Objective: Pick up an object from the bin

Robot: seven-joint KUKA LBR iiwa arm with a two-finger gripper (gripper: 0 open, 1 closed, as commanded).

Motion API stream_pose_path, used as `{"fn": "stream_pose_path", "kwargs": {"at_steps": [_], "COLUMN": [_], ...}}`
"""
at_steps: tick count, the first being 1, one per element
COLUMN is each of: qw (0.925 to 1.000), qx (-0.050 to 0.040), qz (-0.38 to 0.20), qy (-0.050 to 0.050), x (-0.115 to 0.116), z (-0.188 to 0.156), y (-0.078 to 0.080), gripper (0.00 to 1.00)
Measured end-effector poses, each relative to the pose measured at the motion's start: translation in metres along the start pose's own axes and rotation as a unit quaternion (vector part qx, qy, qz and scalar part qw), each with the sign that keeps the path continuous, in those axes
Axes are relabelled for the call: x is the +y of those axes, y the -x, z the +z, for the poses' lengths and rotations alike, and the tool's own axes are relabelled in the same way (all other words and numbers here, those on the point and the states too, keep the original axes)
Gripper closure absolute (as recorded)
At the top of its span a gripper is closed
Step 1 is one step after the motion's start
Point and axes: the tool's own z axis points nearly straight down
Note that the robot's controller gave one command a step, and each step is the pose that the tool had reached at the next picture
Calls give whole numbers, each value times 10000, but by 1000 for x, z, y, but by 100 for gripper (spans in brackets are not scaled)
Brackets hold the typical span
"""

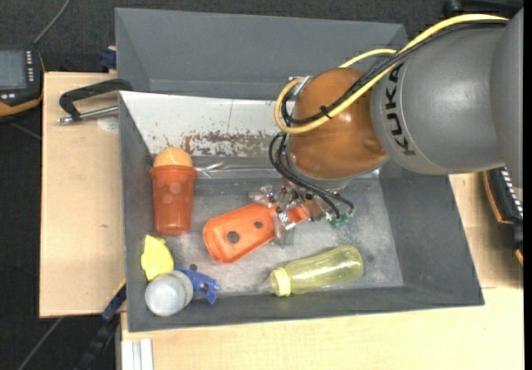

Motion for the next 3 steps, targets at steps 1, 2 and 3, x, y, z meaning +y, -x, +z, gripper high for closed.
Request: {"fn": "stream_pose_path", "kwargs": {"at_steps": [1,2,3], "qw": [10000,10000,10000], "qx": [0,-10,-30], "qz": [1,2,0], "qy": [2,2,-2], "x": [0,1,1], "z": [-8,-21,-29], "y": [0,1,2], "gripper": [100,100,100]}}
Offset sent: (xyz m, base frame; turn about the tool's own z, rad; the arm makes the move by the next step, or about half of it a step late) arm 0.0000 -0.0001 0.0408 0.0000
